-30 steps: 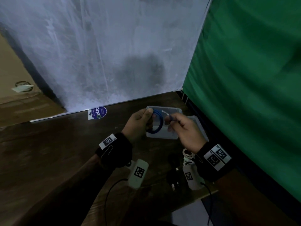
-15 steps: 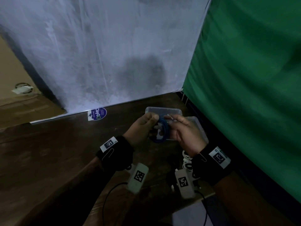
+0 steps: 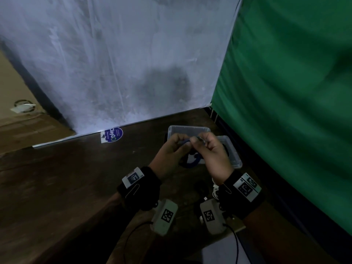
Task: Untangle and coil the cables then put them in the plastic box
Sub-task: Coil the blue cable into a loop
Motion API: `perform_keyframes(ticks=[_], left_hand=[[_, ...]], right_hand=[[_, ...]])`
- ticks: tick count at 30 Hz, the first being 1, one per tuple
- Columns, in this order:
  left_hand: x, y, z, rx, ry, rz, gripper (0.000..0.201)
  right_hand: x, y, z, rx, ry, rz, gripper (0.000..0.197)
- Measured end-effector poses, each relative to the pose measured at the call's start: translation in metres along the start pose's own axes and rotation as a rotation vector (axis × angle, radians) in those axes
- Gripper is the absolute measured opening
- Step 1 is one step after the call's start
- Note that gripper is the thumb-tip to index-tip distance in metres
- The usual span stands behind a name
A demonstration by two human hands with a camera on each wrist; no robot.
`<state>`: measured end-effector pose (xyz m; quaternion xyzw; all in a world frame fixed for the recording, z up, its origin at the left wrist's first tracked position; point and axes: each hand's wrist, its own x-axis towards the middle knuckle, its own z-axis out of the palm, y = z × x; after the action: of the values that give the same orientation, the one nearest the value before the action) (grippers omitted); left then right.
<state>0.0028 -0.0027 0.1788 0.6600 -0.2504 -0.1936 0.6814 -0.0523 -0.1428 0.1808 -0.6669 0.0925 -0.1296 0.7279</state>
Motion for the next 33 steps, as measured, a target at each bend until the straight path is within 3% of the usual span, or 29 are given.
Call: perform_keyframes(ticks=[3, 8, 14, 16, 21, 23, 25, 28, 30, 33], left_hand=[[-0.002, 0.001, -0.007, 0.069, -0.079, -0.005, 0.029], [-0.006, -0.001, -0.009, 0.043, -0.176, 0.001, 0.034], [-0.002, 0.000, -0.021, 0.242, -0.259, -0.025, 0.038], [-0.001, 0.002, -0.020, 0.279, -0.236, 0.003, 0.031], [0.001, 0.001, -0.014, 0.325, -0.125, 0.090, 0.024], [-0.001, 0.001, -0.012, 0.323, -0.123, 0.091, 0.019], [-0.003, 0.003, -0.009, 0.280, -0.160, 0.046, 0.029], [-0.006, 0.010, -0.007, 0.086, -0.189, -0.146, 0.056], [-0.006, 0.012, -0.006, 0.005, -0.176, -0.238, 0.052], [-0.006, 0.013, 0.002, 0.002, -0.191, -0.230, 0.030]], right_hand=[[-0.001, -0.003, -0.005, -0.079, -0.067, -0.025, 0.007], [-0.002, -0.009, -0.006, -0.171, -0.111, -0.086, 0.014], [-0.010, -0.012, -0.013, -0.370, -0.088, -0.282, 0.020], [-0.011, -0.013, -0.014, -0.333, -0.080, -0.245, 0.026], [-0.005, -0.011, -0.022, -0.165, -0.178, 0.068, 0.025], [-0.005, -0.011, -0.025, -0.188, -0.189, 0.071, 0.021], [-0.004, -0.014, -0.028, -0.225, -0.152, 0.051, 0.015], [-0.001, -0.023, -0.026, -0.189, -0.090, -0.017, 0.006], [0.000, -0.027, -0.021, -0.198, -0.075, -0.102, 0.006], [0.001, -0.029, -0.015, -0.185, -0.072, -0.186, 0.007]])
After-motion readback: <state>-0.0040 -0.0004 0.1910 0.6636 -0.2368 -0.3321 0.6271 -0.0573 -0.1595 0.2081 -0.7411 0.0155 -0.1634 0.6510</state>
